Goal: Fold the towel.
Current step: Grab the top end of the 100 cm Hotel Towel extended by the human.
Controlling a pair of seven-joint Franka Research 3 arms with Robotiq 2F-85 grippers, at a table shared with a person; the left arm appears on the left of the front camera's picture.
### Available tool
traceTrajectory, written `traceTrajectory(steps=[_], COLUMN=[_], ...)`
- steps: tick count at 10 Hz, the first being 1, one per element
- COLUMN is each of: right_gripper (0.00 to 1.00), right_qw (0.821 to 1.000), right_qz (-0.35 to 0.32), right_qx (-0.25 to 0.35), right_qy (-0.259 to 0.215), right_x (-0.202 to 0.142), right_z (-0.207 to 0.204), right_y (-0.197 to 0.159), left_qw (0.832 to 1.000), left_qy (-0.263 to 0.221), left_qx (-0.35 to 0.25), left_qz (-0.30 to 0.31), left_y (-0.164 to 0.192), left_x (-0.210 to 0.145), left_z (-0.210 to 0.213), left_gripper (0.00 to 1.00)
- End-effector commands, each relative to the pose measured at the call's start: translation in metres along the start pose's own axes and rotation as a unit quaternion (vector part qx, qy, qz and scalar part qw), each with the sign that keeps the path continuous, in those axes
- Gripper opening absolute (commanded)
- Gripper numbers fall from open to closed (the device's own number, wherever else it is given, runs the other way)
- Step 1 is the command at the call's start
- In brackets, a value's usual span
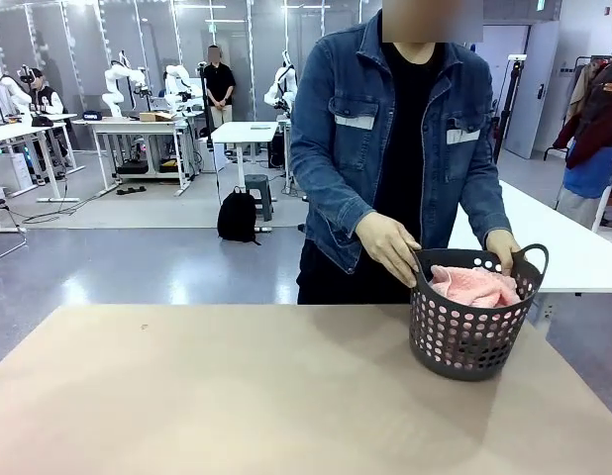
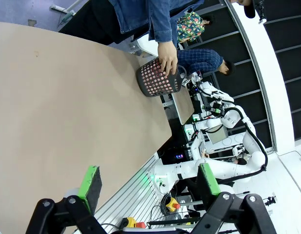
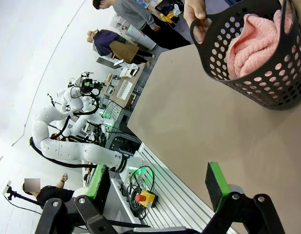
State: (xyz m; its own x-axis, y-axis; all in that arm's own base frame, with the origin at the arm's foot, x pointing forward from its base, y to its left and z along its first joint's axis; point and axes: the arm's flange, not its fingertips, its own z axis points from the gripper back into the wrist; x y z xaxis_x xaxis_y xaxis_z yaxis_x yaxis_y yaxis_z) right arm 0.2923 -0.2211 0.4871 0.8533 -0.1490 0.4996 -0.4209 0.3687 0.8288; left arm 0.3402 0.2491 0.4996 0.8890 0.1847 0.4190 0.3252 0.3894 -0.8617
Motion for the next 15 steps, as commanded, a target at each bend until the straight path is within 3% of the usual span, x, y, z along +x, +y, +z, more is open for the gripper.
traceTrajectory(steps=[1, 15], right_gripper=[1.0, 1.0], right_qw=[1.0, 1.0], right_qz=[0.007, 0.007], right_qx=[0.004, 0.004], right_qy=[-0.002, -0.002], right_x=[0.0021, 0.0021], right_z=[0.001, 0.001], right_y=[0.0009, 0.0009], left_qw=[1.0, 1.0], left_qy=[0.0, 0.0], left_qx=[-0.004, -0.004], left_qz=[-0.002, -0.002], left_y=[0.0005, 0.0005], left_x=[-0.0002, -0.0002], left_z=[0.0009, 0.0009], left_gripper=[1.0, 1.0])
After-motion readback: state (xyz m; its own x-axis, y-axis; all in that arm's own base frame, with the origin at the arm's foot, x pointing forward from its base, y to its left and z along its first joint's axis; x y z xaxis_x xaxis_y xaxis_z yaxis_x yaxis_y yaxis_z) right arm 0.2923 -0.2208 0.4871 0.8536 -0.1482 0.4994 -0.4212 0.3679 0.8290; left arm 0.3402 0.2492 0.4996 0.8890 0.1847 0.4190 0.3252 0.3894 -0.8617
